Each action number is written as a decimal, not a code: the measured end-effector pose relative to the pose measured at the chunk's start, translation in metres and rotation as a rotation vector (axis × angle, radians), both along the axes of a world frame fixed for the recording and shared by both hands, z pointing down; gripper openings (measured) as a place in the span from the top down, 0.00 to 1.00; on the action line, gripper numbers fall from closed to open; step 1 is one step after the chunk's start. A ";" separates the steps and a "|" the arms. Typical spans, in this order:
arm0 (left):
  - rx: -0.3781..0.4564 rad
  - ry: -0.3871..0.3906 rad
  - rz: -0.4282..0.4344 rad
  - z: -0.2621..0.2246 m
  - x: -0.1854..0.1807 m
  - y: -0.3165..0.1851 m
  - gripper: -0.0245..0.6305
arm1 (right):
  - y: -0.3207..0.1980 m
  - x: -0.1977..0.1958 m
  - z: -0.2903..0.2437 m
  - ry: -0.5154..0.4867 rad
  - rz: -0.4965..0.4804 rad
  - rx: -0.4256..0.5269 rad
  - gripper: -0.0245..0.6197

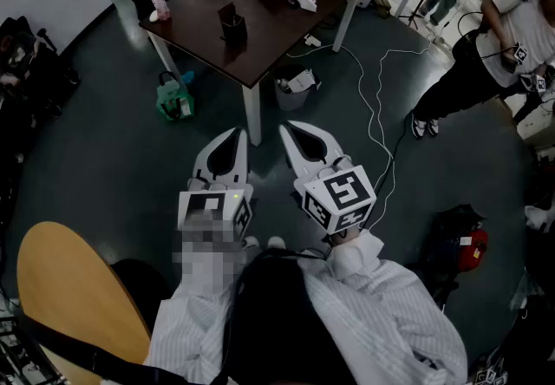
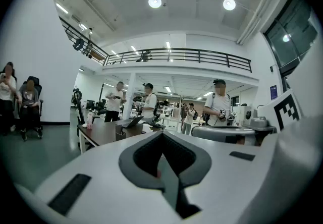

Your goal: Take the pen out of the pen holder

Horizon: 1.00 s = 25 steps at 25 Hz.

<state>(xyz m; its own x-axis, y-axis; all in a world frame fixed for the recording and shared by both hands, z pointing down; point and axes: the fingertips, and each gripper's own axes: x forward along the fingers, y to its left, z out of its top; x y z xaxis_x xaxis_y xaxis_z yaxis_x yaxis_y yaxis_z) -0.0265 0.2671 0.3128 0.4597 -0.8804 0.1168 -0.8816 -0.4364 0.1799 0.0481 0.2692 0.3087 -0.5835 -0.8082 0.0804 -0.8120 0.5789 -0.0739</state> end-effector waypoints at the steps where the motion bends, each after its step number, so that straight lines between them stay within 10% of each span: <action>1: 0.000 0.000 0.000 -0.001 0.000 0.000 0.96 | 0.001 0.000 -0.001 -0.001 -0.001 0.000 0.96; 25: -0.037 -0.007 0.019 0.020 0.030 -0.007 0.96 | -0.001 0.018 0.020 -0.034 0.000 -0.042 0.96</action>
<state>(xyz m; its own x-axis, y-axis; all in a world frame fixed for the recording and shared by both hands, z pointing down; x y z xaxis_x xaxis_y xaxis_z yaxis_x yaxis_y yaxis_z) 0.0037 0.2601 0.3328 0.4755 -0.8663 0.1529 -0.8744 -0.4464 0.1901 0.0666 0.2678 0.3282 -0.5863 -0.8047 0.0939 -0.8087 0.5746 -0.1258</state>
